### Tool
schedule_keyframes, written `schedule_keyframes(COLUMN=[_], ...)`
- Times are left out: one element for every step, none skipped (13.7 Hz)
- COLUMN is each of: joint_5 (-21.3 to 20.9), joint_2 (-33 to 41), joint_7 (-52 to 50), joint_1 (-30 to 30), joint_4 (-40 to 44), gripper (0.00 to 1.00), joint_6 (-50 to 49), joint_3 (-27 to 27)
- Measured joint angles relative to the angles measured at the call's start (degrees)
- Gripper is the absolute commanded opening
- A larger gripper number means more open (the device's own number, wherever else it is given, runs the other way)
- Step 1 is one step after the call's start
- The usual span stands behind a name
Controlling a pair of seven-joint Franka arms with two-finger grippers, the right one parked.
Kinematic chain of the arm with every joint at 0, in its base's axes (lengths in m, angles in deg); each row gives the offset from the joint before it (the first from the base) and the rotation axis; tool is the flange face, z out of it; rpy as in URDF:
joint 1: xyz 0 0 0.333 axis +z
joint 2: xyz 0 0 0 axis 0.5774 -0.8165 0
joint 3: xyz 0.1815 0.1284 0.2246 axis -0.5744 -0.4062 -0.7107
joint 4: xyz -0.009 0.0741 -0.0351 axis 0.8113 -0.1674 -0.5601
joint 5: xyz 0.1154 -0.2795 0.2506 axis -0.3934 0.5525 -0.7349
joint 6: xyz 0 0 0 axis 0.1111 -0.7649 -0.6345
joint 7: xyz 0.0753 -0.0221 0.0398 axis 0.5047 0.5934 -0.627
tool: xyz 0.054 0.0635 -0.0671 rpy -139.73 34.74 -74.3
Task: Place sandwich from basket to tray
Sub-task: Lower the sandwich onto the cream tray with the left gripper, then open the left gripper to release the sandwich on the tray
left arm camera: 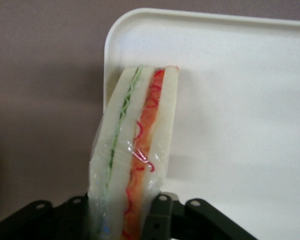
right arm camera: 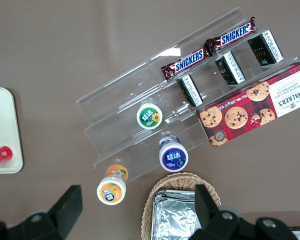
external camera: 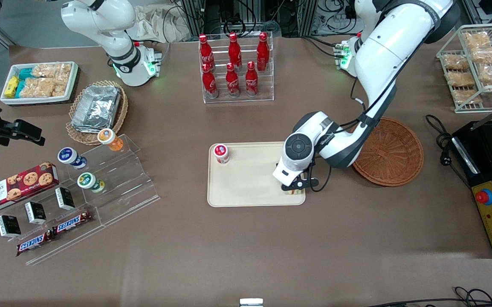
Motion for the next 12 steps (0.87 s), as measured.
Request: schedule_keyframes(joint_5=[-0.2, -0.3, -0.4, -0.5, -0.5, -0.5, -0.5, -0.5, -0.4, 0.0, 0.9, 2.2], joint_2=[-0.2, -0.2, -0.2, -0.2, -0.1, 0.3, 1.2, 2.5, 4.0, 5.5, 7.0, 8.4], joint_7=[0.0, 0.0, 0.0, 0.0, 0.0, 0.0, 0.0, 0.0, 0.0, 0.4, 1.4, 2.8], joint_1=[0.0, 0.0, 0.0, 0.0, 0.0, 0.0, 0.1, 0.1, 0.1, 0.1, 0.2, 0.4], joint_4=[0.0, 0.1, 0.1, 0.4, 0.8, 1.3, 1.9, 2.5, 3.2, 3.9, 4.8, 5.5], gripper=[1.0, 1.0, 1.0, 1.0, 1.0, 1.0, 1.0, 1.0, 1.0, 1.0, 1.0, 1.0], joint_6=[0.1, 0.1, 0.1, 0.1, 0.0, -0.2, -0.9, -2.3, -3.9, -5.7, -7.5, -9.0], joint_3=[0.0, 0.0, 0.0, 0.0, 0.0, 0.0, 0.0, 0.0, 0.0, 0.0, 0.0, 0.0])
